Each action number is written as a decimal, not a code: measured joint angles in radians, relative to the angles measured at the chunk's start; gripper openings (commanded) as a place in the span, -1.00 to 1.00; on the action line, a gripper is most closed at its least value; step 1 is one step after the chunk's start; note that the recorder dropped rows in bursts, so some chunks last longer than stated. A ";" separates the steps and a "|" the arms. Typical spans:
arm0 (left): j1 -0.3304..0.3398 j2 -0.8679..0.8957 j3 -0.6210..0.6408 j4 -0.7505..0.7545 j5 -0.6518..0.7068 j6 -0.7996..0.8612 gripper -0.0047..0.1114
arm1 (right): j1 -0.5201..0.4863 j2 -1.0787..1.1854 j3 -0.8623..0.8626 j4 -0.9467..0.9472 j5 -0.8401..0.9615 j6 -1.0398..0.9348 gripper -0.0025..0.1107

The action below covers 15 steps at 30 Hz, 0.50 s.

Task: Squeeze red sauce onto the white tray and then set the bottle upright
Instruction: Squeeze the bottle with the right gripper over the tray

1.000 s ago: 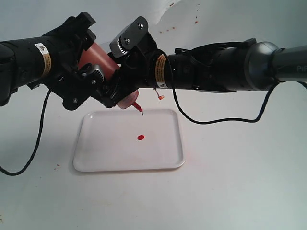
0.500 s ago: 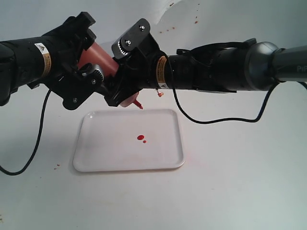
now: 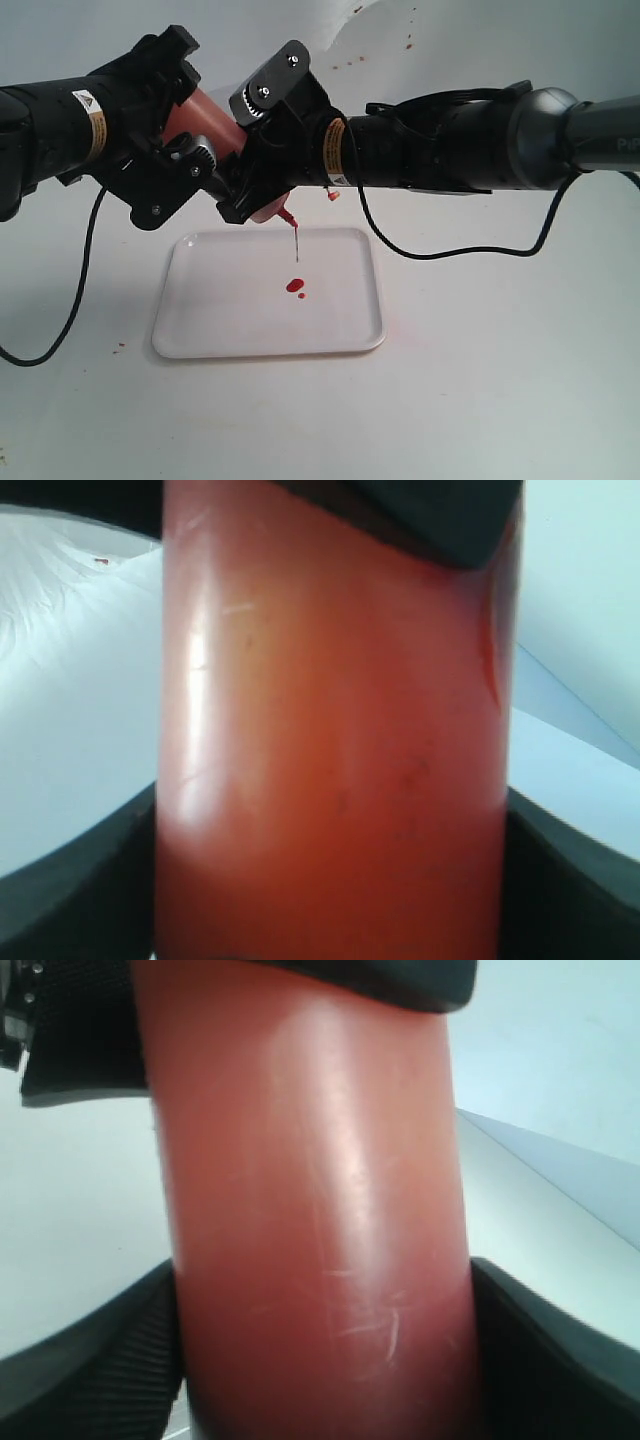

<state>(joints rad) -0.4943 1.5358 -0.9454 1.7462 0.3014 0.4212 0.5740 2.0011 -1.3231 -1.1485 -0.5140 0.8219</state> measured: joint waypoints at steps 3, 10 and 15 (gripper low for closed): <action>0.000 0.000 0.000 0.000 0.000 0.000 -0.92 | 0.000 0.000 0.000 0.000 0.000 0.000 -0.89; 0.000 0.000 0.000 0.000 0.000 0.000 -0.92 | 0.000 0.000 0.000 0.000 0.000 0.000 0.31; 0.000 0.000 0.000 0.000 0.000 0.000 -0.92 | 0.000 0.000 0.000 0.000 0.005 0.002 0.90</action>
<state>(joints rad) -0.4943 1.5358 -0.9454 1.7462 0.3014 0.4212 0.5740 2.0011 -1.3231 -1.1485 -0.5087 0.8239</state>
